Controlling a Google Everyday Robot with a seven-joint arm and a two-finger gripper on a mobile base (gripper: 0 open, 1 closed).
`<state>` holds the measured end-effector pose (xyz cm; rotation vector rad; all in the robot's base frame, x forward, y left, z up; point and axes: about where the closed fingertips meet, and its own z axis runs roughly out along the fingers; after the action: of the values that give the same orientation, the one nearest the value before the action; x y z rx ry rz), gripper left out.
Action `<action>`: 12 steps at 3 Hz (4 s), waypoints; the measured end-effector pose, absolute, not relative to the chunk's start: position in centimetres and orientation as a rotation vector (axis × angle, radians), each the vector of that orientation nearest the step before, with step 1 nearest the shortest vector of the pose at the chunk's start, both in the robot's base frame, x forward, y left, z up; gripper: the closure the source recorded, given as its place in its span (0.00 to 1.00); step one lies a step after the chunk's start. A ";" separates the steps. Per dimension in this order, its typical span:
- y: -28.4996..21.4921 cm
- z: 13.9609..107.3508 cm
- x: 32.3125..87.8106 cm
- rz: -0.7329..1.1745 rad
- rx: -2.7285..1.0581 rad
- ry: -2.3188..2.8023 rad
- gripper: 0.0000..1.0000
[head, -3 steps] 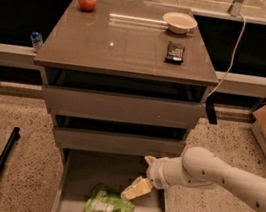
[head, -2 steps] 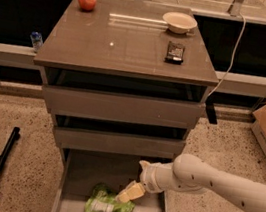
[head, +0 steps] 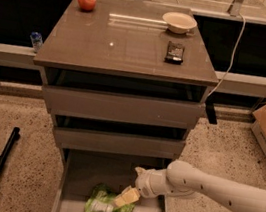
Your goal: Pick green rice chip bag from bottom drawer and place on counter
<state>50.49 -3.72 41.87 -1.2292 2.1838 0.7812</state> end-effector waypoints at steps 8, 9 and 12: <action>-3.8 13.1 51.3 0.903 -0.831 2.471 0.28; -3.1 13.4 51.3 0.895 -0.843 2.471 0.51; -1.6 19.6 51.6 0.885 -0.892 2.390 1.00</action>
Offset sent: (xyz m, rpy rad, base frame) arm -0.0007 0.0159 -0.1754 -0.0718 0.1672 -0.1010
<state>51.59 -1.61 19.63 -0.8922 2.3900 0.8852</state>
